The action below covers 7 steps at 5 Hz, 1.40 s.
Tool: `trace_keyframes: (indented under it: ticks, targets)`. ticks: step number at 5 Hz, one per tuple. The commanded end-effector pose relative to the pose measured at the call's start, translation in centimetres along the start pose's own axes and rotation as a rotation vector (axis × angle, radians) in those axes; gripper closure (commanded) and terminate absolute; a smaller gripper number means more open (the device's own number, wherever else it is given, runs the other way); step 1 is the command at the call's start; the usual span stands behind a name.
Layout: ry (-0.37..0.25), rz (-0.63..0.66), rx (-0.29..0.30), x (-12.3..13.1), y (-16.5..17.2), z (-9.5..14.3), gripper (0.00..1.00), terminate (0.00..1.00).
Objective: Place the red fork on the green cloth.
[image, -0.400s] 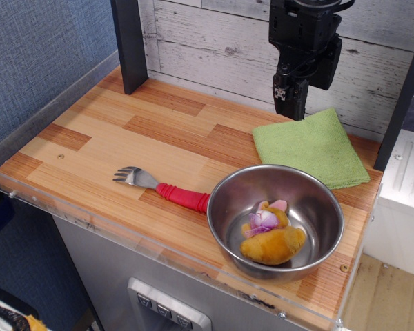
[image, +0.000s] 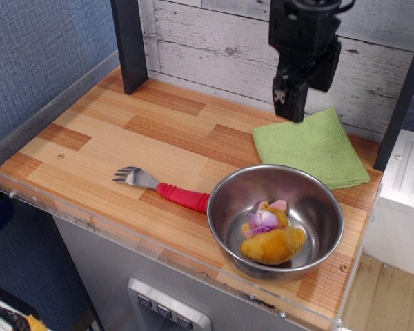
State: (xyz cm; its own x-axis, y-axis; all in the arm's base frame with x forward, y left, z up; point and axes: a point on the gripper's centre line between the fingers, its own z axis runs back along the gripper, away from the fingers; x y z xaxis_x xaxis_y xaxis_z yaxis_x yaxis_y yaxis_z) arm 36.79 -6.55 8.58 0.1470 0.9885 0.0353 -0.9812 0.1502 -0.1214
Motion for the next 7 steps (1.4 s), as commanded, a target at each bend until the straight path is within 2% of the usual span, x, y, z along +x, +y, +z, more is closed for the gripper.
trace_keyframes:
  ticks: [1, 3, 4, 5, 6, 7]
  targets:
    - [-0.041, 0.141, -0.024, 4.1, 4.4, 1.2, 0.0, 0.0]
    - [-0.066, 0.184, -0.005, 5.8, 8.4, 0.6, 0.0, 0.0]
    - [-0.061, 0.179, 0.04, 5.8, 9.8, -0.8, 0.0, 0.0]
    - [-0.053, 0.202, 0.06, 6.0, 10.7, -1.9, 0.0, 0.0]
    - [-0.058, 0.233, 0.057, 5.9, 10.7, -3.3, 0.0, 0.0]
    - [-0.074, 0.229, 0.078, 6.3, 11.3, -4.8, 0.0, 0.0]
